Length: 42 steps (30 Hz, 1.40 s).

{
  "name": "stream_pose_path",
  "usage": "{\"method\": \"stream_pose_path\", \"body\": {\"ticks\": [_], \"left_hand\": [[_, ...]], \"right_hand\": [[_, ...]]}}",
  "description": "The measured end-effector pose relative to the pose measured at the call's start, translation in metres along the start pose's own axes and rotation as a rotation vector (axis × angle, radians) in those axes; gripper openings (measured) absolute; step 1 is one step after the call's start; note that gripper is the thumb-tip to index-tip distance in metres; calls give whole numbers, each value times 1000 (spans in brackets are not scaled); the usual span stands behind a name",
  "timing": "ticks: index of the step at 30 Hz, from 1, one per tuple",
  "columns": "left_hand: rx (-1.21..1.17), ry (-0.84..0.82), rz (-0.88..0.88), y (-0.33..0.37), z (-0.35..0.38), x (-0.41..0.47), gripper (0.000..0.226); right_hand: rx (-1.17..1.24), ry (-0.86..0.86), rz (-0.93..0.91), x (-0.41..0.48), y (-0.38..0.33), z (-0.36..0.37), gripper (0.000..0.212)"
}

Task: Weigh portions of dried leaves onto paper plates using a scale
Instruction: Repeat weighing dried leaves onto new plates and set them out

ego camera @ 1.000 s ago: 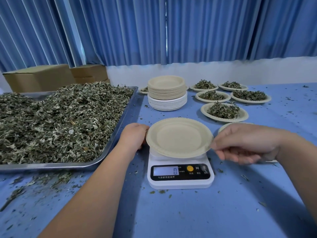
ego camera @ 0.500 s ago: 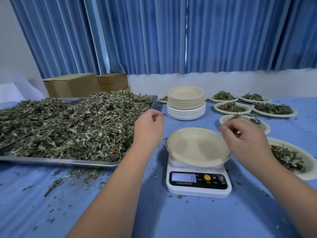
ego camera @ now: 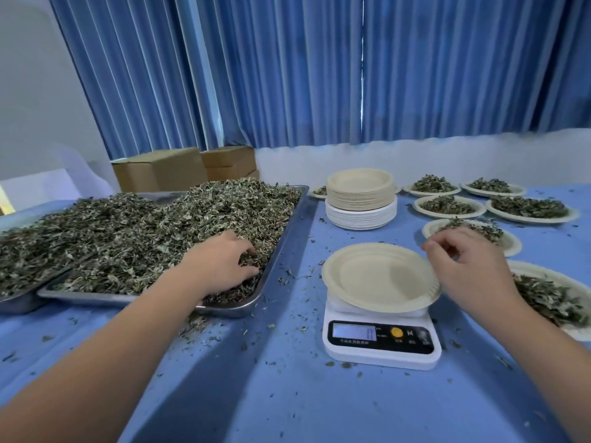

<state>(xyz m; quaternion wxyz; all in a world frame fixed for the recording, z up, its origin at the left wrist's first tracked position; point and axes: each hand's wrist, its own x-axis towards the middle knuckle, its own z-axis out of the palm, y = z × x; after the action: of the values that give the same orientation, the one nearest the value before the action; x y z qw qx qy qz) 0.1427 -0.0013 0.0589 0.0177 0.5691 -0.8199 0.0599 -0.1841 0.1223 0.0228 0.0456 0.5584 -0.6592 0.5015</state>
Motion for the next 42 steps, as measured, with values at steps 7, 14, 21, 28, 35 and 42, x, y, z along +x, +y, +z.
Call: {"method": "stream_pose_path", "body": {"ticks": [7, 14, 21, 28, 35, 42], "left_hand": [[-18, -355, 74, 0, 1, -2, 62], [-83, -268, 107, 1, 7, -4, 51], [-216, -65, 119, -13, 7, -2, 30], [-101, 159, 16, -21, -2, -1, 55], [-240, 333, -4, -25, -15, -1, 69], [-423, 472, 115, 24, -52, 3, 51]], "right_hand": [[36, -3, 8, -3, 0, -3, 19], [95, -8, 52, -5, -5, -9, 19], [78, -10, 51, -5, -6, -10, 20], [71, -5, 48, -4, -2, -9, 20], [53, -8, 45, -3, 0, -8, 22], [67, 18, 68, 0, 4, -7, 24]]}}
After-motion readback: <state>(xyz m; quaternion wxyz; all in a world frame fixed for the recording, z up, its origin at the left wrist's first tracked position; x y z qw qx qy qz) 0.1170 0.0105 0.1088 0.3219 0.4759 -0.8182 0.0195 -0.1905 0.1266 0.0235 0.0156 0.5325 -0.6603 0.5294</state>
